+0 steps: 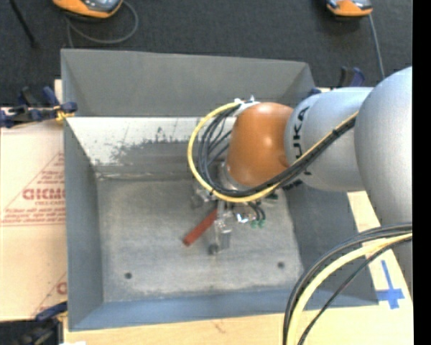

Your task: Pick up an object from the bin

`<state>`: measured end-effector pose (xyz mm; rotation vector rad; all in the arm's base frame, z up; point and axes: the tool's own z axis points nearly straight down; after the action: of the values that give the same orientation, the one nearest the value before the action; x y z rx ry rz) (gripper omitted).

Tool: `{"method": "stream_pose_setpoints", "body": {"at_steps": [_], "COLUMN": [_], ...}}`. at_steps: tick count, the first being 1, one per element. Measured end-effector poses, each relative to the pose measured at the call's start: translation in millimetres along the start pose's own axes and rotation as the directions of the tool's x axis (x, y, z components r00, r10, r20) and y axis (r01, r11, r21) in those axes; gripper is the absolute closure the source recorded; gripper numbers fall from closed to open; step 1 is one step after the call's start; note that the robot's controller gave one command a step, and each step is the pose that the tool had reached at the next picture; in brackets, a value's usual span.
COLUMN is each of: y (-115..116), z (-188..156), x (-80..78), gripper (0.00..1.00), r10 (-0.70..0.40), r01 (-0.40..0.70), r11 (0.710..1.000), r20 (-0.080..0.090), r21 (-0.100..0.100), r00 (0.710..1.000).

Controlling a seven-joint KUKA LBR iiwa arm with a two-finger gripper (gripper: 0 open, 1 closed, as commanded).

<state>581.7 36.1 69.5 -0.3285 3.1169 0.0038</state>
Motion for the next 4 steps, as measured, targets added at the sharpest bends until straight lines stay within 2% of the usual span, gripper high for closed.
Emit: {"method": "stream_pose_setpoints", "body": {"at_steps": [2, 3, 4], "y": [-1, -2, -2], "z": [-2, -2, -45], "x": [-3.3, -3.4, -6.0], "gripper": [0.0, 1.0, 1.0], "r10": [0.012, 0.015, 0.021], "r01": [-0.012, -0.015, -0.021], "r11": [1.0, 1.0, 1.0], "r20": [0.004, 0.004, 0.001], "r21": [0.001, 0.001, 0.002], "r00": [1.0, 1.0, 1.0]}}
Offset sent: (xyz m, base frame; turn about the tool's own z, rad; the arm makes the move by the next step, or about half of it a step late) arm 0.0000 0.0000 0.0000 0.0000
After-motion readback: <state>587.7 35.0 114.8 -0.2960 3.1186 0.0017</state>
